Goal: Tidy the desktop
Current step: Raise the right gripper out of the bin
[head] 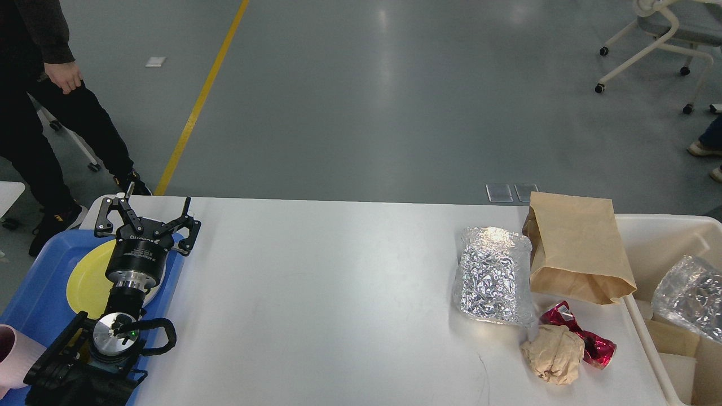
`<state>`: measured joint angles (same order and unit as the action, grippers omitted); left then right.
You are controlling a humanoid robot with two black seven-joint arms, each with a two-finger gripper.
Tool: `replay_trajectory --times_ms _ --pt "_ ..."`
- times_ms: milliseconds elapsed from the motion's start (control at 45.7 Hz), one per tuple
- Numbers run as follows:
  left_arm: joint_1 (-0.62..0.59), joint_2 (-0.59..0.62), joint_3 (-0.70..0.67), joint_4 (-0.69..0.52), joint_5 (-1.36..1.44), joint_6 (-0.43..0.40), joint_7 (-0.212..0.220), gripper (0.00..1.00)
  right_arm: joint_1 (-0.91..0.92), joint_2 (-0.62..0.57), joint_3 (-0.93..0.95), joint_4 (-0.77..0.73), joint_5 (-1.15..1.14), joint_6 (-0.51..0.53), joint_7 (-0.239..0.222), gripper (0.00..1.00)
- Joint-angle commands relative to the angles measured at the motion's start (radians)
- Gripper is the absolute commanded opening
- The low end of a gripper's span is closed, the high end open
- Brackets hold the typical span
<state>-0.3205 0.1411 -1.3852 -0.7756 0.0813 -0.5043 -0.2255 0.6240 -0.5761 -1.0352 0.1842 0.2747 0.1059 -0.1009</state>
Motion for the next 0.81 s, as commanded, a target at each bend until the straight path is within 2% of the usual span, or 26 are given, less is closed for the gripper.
replay_trajectory --times_ms 0,285,504,569,591,657,788 --pt "-0.002 0.0 0.0 0.001 0.0 0.0 0.0 0.96 -0.128 0.1 0.037 -0.127 0.001 -0.009 -0.002 0.0" --pt "-0.002 0.0 0.0 0.001 0.0 0.0 0.0 0.96 -0.179 0.199 0.027 -0.129 -0.003 -0.052 -0.011 0.0" --pt "-0.002 0.0 0.0 0.001 0.0 0.0 0.0 0.96 -0.178 0.202 0.034 -0.131 0.0 -0.058 -0.014 0.0" --pt "-0.002 0.0 0.0 0.001 0.0 0.0 0.0 0.96 -0.172 0.199 0.037 -0.131 0.001 -0.086 -0.01 0.55" --pt "0.0 0.0 0.0 0.001 0.0 0.0 0.0 0.96 -0.168 0.2 0.038 -0.131 0.0 -0.104 -0.008 0.71" --pt "0.0 0.0 0.0 0.001 0.0 0.0 0.0 0.96 -0.167 0.203 0.04 -0.129 0.001 -0.158 -0.008 0.98" --pt "-0.002 0.0 0.0 -0.001 0.0 0.0 0.0 0.96 -0.161 0.202 0.04 -0.12 0.0 -0.173 -0.006 1.0"
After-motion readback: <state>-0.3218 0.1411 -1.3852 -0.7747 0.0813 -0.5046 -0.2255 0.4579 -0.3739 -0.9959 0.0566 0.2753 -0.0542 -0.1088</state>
